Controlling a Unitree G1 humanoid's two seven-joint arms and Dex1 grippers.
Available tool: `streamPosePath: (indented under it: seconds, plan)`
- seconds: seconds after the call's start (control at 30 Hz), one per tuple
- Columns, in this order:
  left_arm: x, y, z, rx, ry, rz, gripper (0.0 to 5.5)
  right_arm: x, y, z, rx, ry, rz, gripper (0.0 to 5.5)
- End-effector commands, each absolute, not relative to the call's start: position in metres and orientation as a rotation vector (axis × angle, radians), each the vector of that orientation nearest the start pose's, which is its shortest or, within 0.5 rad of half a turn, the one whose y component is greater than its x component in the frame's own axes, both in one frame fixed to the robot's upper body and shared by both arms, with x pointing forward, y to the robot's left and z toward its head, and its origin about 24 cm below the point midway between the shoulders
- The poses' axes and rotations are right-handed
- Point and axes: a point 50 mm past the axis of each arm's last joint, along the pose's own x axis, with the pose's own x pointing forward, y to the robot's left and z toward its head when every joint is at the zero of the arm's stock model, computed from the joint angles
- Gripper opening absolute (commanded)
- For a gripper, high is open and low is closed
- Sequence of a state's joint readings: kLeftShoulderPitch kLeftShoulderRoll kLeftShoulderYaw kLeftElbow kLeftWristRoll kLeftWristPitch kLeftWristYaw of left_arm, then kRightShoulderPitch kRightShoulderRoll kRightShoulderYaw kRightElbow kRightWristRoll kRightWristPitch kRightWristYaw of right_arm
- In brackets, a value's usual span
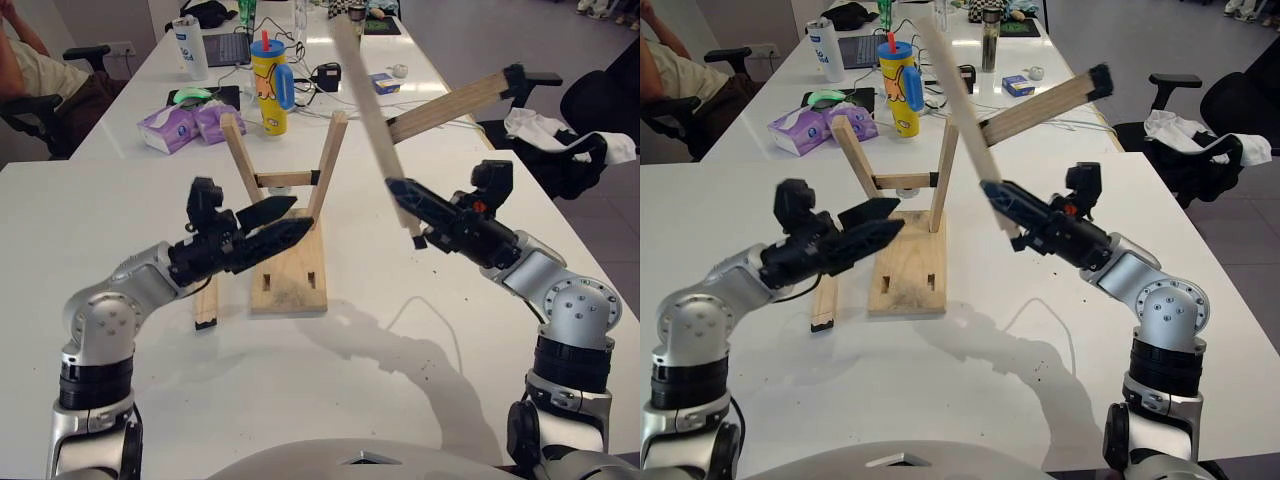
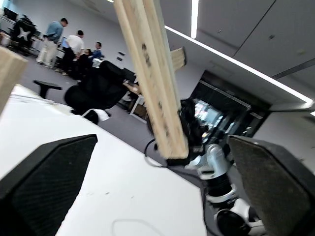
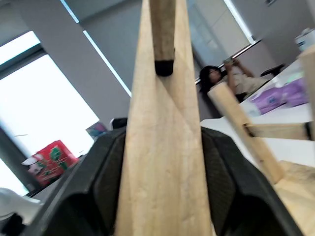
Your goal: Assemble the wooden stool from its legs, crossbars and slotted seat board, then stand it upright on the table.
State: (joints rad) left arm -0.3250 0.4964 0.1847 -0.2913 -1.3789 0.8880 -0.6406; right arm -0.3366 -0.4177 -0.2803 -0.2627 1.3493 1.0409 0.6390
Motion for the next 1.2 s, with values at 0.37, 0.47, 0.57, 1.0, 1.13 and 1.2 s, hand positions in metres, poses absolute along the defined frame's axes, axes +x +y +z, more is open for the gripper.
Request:
streamPosePath:
  seconds: [0.37,0.47,0.57,1.0,1.13,1.2]
  plan:
    - [0.249,0.15,0.206,-0.716,0.102,-1.353,4.38,0.227,-0.149,0.174,0.644,0.293,1.499,2.05]
    - [0.248,0.149,0.205,-0.71,0.11,-1.358,3.87,0.227,-0.15,0.17,0.636,0.311,1.509,2.05]
    - [0.246,0.149,0.204,-0.712,0.114,-1.368,3.45,0.226,-0.15,0.167,0.629,0.327,1.521,2.05]
    - [0.242,0.16,0.203,-0.696,0.138,-1.363,2.06,0.226,-0.156,0.162,0.606,0.366,1.512,2.05]
    - [0.241,0.166,0.2,-0.672,0.159,-1.34,2.06,0.23,-0.158,0.16,0.598,0.362,1.473,2.41]
    - [0.242,0.179,0.199,-0.666,0.149,-1.29,2.06,0.233,-0.16,0.157,0.615,0.361,1.442,2.64]
